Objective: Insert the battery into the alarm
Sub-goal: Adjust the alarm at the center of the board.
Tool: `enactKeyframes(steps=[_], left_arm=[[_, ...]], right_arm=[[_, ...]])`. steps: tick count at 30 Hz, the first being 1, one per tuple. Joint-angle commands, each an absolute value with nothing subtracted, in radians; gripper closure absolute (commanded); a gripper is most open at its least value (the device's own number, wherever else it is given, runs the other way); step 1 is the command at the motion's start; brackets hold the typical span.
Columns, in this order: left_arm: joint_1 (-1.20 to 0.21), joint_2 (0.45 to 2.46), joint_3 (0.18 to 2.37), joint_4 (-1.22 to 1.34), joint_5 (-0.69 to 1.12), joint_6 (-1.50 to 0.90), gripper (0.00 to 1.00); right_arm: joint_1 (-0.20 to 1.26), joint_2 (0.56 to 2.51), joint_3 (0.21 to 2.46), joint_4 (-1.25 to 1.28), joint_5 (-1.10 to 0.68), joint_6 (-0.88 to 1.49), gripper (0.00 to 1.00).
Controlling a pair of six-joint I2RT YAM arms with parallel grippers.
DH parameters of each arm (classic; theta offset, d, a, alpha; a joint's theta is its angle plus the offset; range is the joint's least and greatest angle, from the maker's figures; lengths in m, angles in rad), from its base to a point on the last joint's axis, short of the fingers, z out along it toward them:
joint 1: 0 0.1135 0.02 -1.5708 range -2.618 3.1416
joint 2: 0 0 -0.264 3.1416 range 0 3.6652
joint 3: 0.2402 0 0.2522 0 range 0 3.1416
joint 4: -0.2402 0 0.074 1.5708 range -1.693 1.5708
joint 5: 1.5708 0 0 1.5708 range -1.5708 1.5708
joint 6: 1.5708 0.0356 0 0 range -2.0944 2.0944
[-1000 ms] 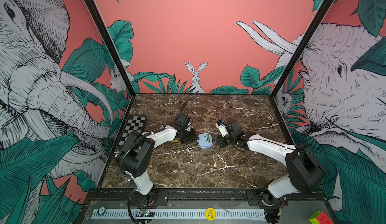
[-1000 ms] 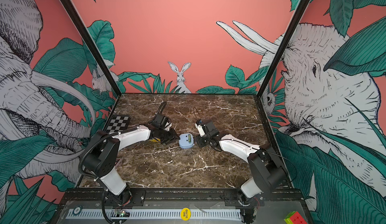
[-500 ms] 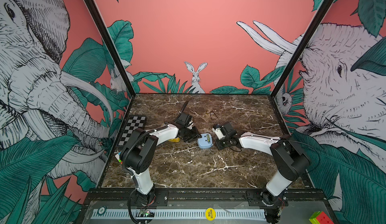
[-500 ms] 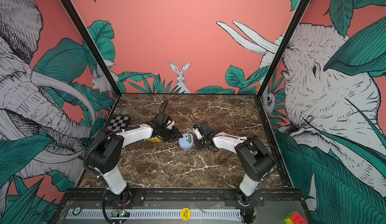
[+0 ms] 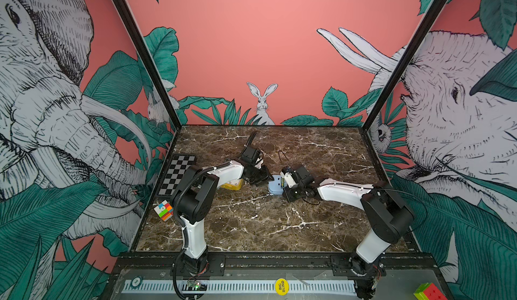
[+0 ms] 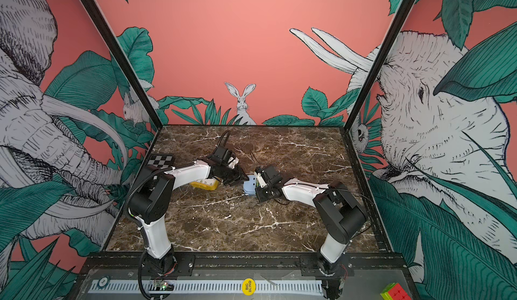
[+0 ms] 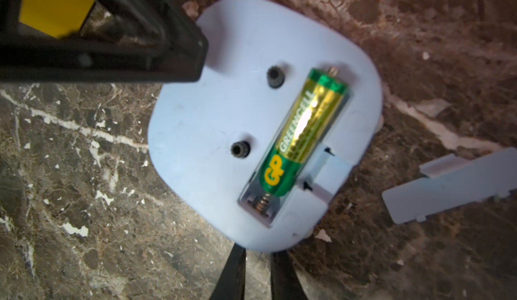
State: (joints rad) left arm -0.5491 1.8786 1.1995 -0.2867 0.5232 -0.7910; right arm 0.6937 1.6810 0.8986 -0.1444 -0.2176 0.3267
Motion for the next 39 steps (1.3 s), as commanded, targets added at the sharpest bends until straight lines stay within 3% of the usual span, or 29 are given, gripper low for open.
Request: enactKeyframes(steps=[1, 6, 14, 20, 28, 39], left_arm=[[-0.552, 1.857, 1.231, -0.365, 0.496, -0.738, 0.61], [-0.55, 1.816, 1.215, -0.382, 0.449, -0.733, 0.59], [-0.554, 1.669, 1.099, -0.493, 0.353, -0.792, 0.64], [-0.606, 1.621, 1.031, -0.541, 0.33, -0.888, 0.72], [-0.69, 1.733, 1.085, -0.524, 0.346, -0.996, 0.81], [-0.732, 1.829, 1.167, -0.495, 0.331, -1.057, 0.82]], right_arm=[[0.701, 1.665, 0.893, -0.127, -0.226, 0.338, 0.83], [0.701, 1.611, 0.87, -0.135, -0.235, 0.297, 0.82], [0.631, 1.546, 0.963, -0.284, -0.165, 0.179, 0.83], [0.583, 1.702, 1.14, -0.349, -0.172, 0.127, 0.85], [0.557, 1.924, 1.34, -0.348, -0.247, 0.072, 0.87], [0.551, 1.989, 1.407, -0.357, -0.314, 0.057, 0.87]])
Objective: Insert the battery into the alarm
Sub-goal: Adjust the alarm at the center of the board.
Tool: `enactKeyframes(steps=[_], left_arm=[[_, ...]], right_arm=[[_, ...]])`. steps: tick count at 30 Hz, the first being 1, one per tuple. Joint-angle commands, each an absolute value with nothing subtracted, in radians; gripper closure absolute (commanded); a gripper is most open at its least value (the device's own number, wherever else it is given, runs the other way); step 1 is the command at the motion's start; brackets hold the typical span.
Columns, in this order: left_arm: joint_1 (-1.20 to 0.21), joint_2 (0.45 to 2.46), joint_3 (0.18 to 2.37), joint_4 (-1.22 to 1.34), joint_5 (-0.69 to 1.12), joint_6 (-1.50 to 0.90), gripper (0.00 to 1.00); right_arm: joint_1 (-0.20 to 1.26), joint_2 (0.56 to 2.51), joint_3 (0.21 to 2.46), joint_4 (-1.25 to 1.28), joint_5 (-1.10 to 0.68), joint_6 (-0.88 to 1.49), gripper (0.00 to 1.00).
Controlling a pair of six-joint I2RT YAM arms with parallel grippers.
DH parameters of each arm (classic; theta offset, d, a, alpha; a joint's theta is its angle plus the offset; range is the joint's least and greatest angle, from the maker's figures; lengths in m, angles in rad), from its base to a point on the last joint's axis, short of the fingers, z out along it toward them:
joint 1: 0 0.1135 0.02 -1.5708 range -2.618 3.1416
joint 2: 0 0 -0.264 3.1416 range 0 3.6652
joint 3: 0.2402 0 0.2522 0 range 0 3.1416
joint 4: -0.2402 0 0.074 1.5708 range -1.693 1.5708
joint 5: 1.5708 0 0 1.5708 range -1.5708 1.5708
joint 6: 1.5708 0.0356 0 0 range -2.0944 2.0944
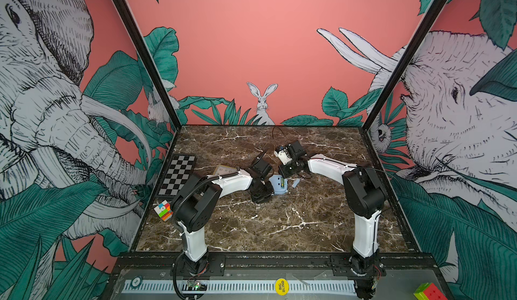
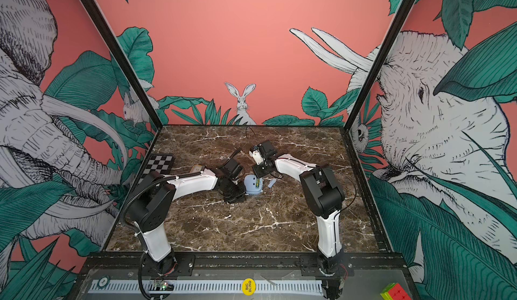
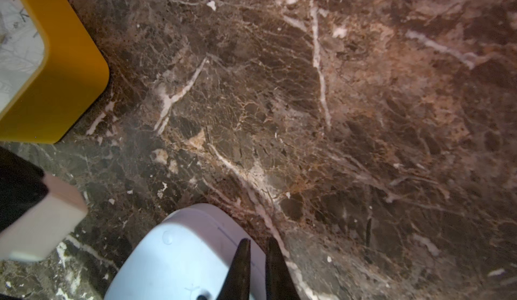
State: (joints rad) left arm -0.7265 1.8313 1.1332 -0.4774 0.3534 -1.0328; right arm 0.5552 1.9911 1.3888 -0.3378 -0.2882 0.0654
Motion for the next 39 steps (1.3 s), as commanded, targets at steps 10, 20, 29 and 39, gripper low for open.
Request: enactKeyframes(steps=[10, 20, 29, 39], left_arm=[[-0.732, 1.879, 1.2, -0.498, 0.333, -1.046, 0.81], [-0.72, 1.898, 1.204, -0.485, 0.341, -1.043, 0.8], [-0.678, 1.863, 1.178, -0.491, 0.331, -1.037, 0.79], [-0.635, 1.863, 1.205, -0.529, 0.325, -0.989, 0.78]], right_arm=[[0.528, 2.007, 1.457, -0.405, -0.292, 0.051, 0.87], [0.512, 2.09, 1.545, -0.493, -0.322, 0.022, 0.85], [0.513, 2.06, 1.503, -0.494, -0.356, 0.034, 0.87], [0.513, 1.975, 1.388, -0.5, -0.342, 0.176, 0.89]])
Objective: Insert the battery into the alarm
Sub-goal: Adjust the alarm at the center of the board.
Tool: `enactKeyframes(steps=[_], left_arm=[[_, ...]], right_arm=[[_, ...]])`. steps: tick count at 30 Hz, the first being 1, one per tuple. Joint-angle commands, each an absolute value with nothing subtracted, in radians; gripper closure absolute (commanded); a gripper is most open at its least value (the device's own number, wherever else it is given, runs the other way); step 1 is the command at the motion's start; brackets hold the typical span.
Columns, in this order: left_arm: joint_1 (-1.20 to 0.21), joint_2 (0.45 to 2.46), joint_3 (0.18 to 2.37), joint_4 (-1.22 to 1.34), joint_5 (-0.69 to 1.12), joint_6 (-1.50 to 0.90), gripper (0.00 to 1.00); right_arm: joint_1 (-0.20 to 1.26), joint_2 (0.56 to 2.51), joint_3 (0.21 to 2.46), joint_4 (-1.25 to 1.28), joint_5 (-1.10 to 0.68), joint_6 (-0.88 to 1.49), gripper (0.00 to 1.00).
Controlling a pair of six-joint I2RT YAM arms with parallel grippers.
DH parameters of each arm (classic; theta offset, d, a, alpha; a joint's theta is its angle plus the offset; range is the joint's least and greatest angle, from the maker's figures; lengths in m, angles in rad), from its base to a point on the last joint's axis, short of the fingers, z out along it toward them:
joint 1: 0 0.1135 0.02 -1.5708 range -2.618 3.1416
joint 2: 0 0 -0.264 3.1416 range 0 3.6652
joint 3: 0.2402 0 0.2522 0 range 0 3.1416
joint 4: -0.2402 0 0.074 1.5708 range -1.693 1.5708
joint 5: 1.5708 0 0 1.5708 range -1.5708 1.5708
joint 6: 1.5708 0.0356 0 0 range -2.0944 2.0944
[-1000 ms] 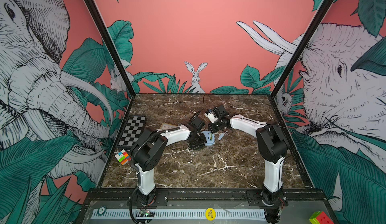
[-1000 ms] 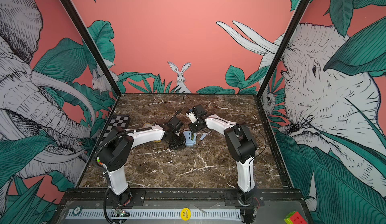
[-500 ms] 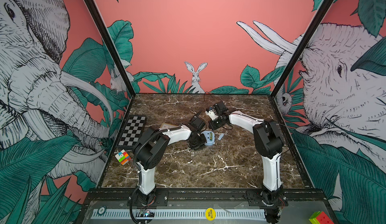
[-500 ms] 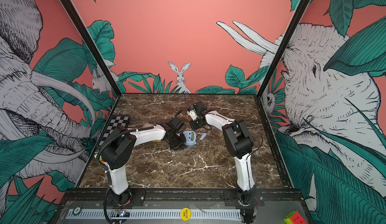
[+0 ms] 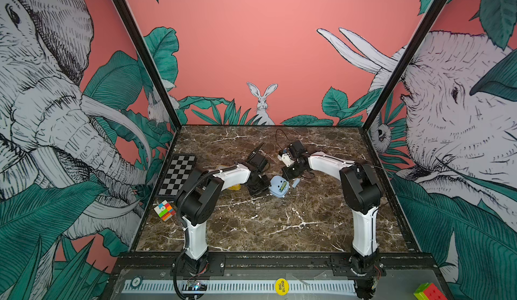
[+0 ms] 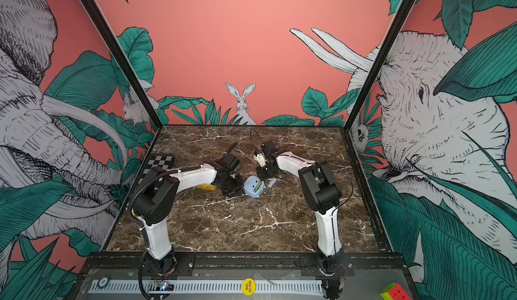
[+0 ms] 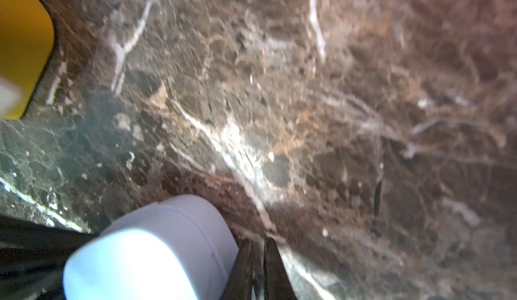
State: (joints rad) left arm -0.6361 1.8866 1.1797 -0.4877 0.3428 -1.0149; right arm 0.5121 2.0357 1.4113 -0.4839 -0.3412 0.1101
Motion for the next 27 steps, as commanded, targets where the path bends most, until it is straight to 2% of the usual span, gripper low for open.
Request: enactKeyframes(steps=[1, 12, 17, 21, 27], left_arm=[[-0.634, 1.868, 1.211, -0.531, 0.327, -0.985, 0.78], [-0.62, 1.904, 1.259, -0.492, 0.364, -0.957, 0.78], [-0.606, 1.861, 1.251, -0.53, 0.335, -0.907, 0.77], [-0.601, 1.763, 1.19, -0.504, 0.305, -0.882, 0.73], [-0.608, 1.688, 1.1, -0.381, 0.345, -0.925, 0.65]], right_arm=[[0.512, 1.963, 1.368, -0.494, -0.338, 0.201, 0.89], [0.519, 1.825, 1.151, -0.437, -0.284, 0.504, 0.9], [0.517, 1.78, 1.136, -0.511, -0.203, 0.454, 0.9], [0.517, 1.673, 1.107, -0.541, -0.141, 0.415, 0.86], [0.521, 1.61, 1.037, -0.413, -0.296, 0.373, 0.82]])
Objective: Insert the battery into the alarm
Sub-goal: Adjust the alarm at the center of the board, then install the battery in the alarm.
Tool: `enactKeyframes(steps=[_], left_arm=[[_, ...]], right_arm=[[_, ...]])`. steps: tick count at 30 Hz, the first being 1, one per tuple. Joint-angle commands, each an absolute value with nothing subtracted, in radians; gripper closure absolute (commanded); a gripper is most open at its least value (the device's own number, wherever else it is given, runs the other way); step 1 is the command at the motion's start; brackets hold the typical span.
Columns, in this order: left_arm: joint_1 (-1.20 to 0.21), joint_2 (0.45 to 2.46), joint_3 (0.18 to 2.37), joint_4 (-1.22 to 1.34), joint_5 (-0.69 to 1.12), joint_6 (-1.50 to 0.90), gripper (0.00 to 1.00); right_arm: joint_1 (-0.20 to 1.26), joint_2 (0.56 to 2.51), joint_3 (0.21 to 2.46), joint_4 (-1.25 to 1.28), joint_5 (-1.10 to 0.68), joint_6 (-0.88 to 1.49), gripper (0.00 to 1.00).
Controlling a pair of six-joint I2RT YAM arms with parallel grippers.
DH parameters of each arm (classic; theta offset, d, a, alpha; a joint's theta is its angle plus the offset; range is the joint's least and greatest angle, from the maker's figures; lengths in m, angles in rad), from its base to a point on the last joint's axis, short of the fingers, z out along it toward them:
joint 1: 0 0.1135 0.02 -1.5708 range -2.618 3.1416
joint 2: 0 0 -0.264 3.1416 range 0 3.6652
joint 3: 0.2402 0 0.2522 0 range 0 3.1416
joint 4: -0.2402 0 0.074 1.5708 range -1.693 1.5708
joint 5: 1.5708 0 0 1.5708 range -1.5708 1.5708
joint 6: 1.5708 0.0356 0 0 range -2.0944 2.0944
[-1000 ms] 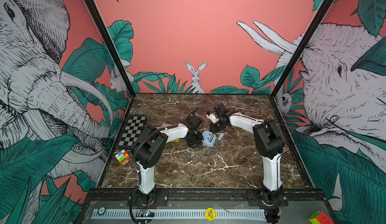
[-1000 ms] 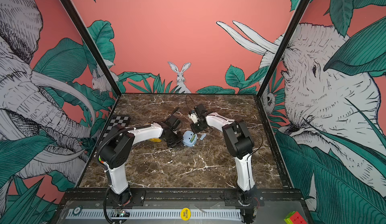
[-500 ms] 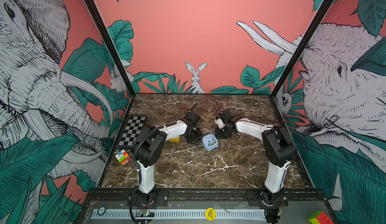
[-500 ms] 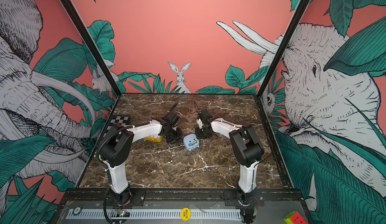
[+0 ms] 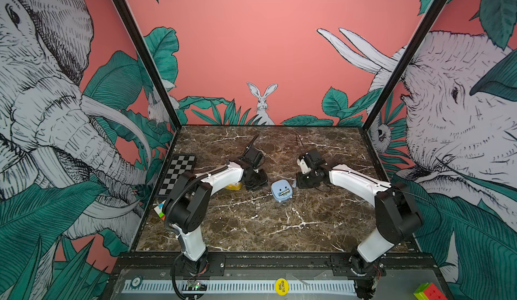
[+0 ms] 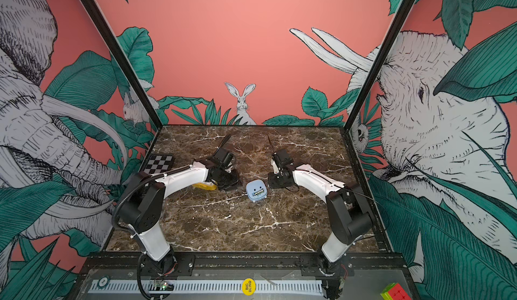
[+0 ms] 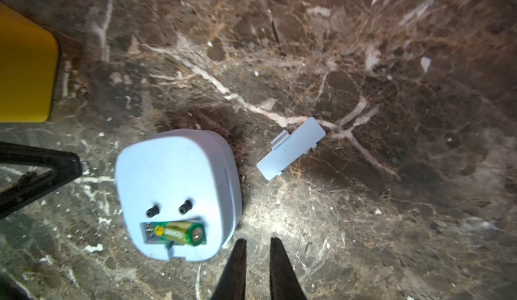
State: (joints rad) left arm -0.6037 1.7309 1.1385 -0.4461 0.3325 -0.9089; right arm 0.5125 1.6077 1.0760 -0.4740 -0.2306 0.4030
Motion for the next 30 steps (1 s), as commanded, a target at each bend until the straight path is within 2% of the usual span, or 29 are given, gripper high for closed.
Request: enactKeyframes(steps=[1, 9, 30], left_arm=[[-0.613, 1.688, 1.093, -0.361, 0.355, -0.93, 0.64], [-0.66, 1.772, 1.148, -0.327, 0.399, -0.925, 0.61], [-0.665, 1.846, 1.126, -0.312, 0.43, -0.956, 0.67]], right_arm=[[0.522, 1.578, 1.028, -0.396, -0.316, 0.374, 0.82], [0.533, 1.594, 1.045, -0.4, -0.429, 0.321, 0.82], [0.575, 1.699, 1.069, -0.412, -0.405, 0.303, 0.87]])
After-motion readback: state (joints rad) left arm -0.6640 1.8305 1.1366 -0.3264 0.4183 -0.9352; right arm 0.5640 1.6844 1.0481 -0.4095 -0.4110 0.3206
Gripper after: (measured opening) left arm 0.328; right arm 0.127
